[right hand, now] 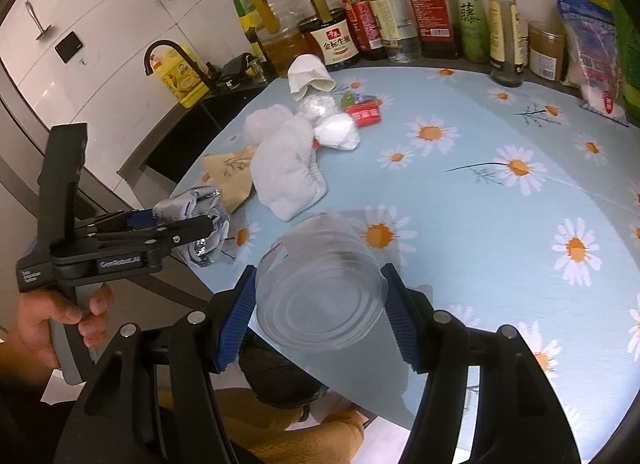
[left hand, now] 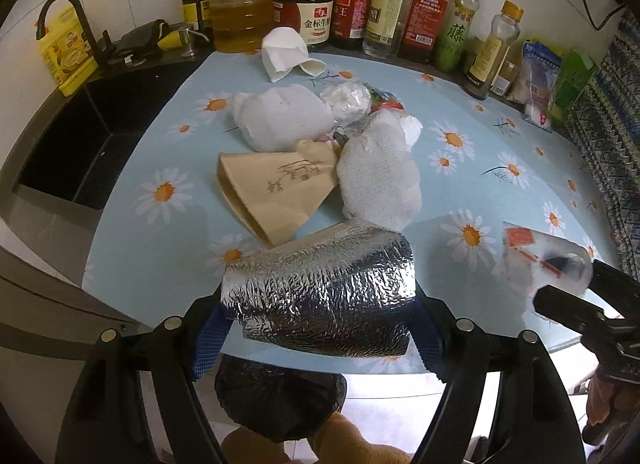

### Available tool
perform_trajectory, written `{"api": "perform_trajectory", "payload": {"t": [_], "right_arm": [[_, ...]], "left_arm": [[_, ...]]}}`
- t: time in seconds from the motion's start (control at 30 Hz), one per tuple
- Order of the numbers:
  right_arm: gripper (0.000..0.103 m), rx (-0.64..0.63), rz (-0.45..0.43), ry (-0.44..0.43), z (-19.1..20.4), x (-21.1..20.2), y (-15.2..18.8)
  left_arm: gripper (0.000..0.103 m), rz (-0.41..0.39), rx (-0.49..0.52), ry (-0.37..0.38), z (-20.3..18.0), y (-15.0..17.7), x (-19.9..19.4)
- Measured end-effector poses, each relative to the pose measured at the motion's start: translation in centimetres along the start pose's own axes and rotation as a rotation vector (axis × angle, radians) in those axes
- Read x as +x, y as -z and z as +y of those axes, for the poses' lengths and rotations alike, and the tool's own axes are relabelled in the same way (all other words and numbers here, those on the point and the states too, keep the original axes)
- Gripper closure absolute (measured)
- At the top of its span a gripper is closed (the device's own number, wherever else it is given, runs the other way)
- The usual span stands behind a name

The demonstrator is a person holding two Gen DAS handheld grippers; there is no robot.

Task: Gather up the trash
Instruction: 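Lower both tools into the trash bin and open them to drop the cups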

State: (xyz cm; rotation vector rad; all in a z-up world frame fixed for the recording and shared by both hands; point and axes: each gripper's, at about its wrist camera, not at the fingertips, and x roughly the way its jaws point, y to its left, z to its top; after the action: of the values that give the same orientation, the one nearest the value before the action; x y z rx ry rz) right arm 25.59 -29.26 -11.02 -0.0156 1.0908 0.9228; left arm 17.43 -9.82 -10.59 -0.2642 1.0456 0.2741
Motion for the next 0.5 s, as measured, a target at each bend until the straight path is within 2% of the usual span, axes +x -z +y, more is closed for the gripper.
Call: {"api": "perform_trajectory", "payload": {"t": [0.33, 0.5], "right_arm": [[0.041, 0.009, 0.003, 0.044, 4.2, 1.4, 0.1], [0.041, 0.021, 0.018, 0.051, 7.5, 2.2, 0.9]], "left_arm": [[0.027, -0.007, 0.024, 0.079, 3.5, 0.9, -1.9], [0.027, -0.012, 0.071, 0.117, 5.7, 1.9, -2.8]]}}
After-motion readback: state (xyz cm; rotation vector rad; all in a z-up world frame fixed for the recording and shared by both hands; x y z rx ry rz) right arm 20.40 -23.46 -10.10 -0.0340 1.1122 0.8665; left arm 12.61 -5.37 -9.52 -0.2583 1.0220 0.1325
